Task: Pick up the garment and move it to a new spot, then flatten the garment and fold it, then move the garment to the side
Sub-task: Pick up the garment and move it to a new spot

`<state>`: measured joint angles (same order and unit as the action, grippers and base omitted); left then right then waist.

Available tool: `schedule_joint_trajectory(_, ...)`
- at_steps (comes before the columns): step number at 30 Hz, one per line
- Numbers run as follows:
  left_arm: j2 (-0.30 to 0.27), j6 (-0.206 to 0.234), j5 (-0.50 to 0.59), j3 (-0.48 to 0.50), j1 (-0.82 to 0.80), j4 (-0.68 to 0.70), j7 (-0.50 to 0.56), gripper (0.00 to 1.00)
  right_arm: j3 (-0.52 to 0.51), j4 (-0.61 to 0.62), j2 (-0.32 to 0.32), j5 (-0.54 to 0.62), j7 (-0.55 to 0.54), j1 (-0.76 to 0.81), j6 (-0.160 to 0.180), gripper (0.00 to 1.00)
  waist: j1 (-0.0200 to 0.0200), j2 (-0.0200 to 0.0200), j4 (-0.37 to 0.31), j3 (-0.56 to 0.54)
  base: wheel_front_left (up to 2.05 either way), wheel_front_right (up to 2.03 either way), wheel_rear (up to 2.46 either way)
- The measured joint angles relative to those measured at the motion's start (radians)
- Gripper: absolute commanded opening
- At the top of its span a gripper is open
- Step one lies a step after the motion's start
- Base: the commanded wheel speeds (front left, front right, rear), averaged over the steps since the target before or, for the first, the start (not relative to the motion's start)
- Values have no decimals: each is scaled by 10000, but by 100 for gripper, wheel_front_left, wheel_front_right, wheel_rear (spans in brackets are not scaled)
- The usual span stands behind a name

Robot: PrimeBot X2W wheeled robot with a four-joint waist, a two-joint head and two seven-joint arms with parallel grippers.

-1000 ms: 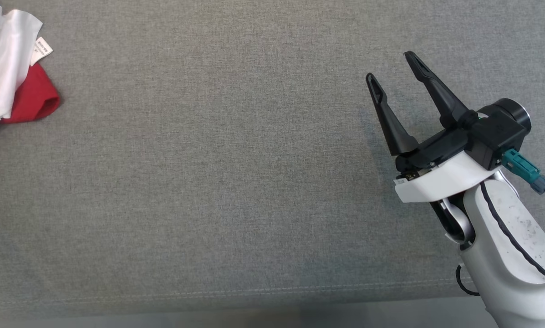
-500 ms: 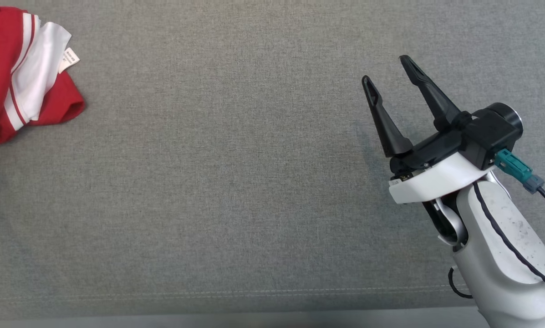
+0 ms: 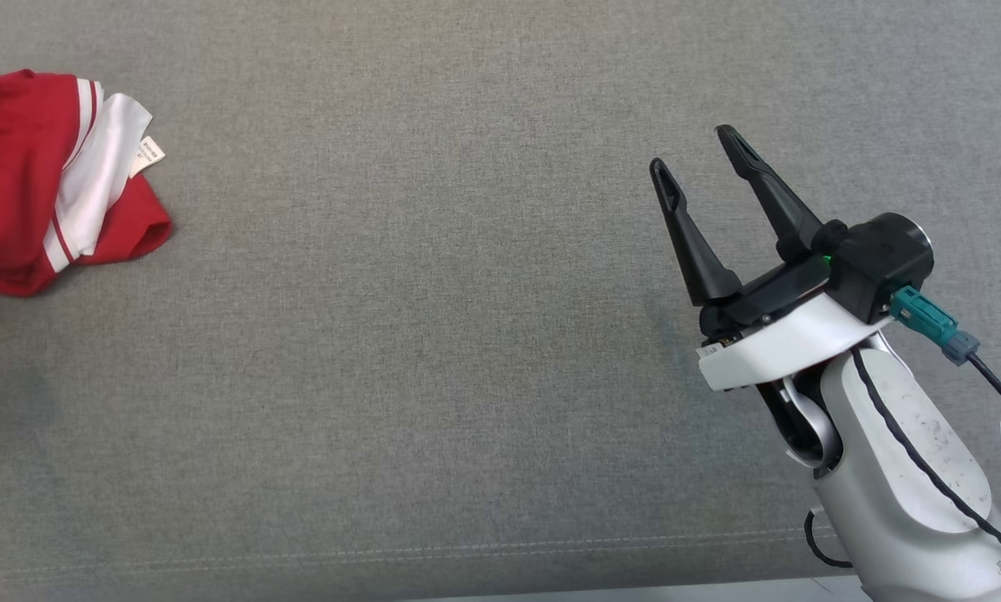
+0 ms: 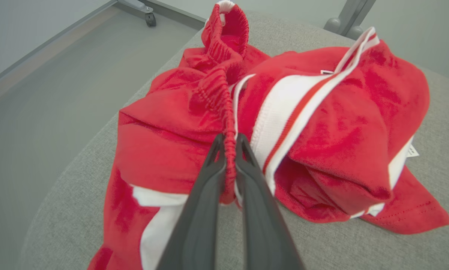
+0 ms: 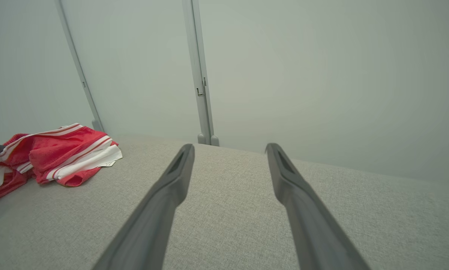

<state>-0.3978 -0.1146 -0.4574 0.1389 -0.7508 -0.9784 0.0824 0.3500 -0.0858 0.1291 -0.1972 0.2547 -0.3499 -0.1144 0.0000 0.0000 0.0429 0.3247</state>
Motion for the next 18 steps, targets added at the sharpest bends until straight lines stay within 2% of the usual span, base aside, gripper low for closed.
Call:
schedule_joint_trajectory(12,821,-88,-13,-604,207,911,-1425,0,-320,0,-63,-234,0,360,0,100,0,0,-193,-585,0,0,0)
schedule_joint_trajectory(18,1595,-88,-109,-1607,296,1749,-1923,0,-422,2,-71,-255,0,603,-2,100,0,0,-239,-850,0,0,0)
